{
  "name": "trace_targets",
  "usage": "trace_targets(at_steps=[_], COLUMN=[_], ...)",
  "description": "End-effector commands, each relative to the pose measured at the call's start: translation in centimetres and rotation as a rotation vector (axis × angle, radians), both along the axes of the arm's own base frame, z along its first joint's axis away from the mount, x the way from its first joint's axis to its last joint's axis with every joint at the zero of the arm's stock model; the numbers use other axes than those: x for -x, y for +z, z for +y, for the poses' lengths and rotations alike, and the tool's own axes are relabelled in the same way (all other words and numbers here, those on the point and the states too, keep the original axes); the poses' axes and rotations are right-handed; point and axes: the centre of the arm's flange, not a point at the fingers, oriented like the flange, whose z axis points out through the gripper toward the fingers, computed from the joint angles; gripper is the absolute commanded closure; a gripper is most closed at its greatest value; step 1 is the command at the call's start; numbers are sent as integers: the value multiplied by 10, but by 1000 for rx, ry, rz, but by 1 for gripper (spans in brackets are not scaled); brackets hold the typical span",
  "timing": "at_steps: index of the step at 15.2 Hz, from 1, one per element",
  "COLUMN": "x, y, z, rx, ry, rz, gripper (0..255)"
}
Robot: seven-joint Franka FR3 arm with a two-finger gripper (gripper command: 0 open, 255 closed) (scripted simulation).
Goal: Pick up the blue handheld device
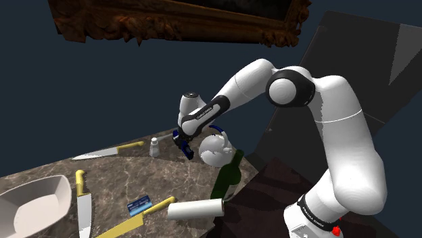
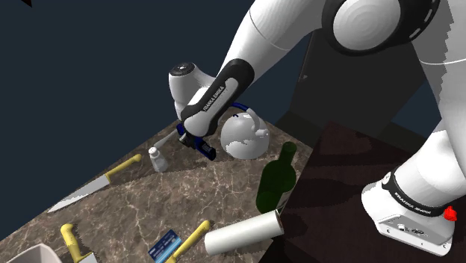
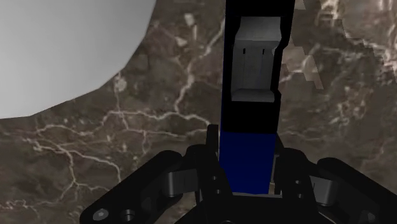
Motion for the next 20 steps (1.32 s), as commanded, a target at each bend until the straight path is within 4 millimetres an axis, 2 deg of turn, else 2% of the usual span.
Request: trace_targets(at_steps=[1,3,18,20], x=[0,-1,-1,-1], y=[0,0,79,80], z=[0,0,0,0], rx=[0,0,0,0], ry=[0,0,0,0], rz=[0,0,0,0], gripper=[255,255,255,255])
